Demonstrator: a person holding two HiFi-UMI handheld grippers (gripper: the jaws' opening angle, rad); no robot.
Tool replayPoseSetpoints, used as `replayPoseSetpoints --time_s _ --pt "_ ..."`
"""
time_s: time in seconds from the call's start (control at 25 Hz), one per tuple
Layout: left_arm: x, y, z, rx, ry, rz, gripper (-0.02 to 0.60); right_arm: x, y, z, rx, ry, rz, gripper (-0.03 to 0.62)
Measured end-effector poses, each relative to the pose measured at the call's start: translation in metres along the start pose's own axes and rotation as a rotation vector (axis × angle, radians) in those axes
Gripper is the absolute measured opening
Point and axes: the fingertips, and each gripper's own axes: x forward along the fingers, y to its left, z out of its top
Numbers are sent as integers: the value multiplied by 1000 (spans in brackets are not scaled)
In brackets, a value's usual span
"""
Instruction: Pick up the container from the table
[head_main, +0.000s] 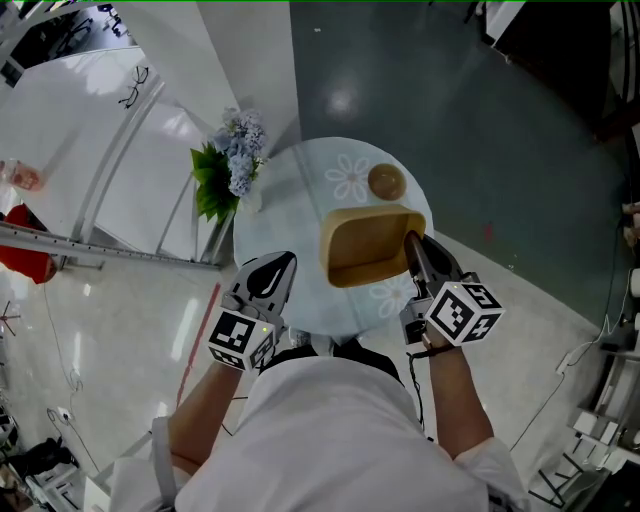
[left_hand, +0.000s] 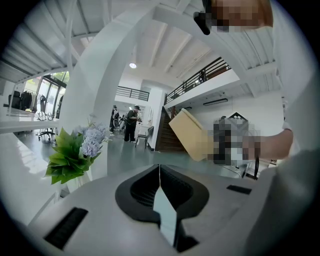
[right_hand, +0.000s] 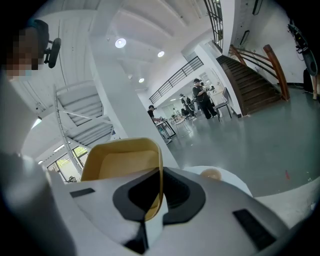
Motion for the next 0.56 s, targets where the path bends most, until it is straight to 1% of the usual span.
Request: replayPoseSetpoints --time_s 0.56 --pt "5 -5 -6 -4 13 -3 21 1 -3 -11 -6 25 7 26"
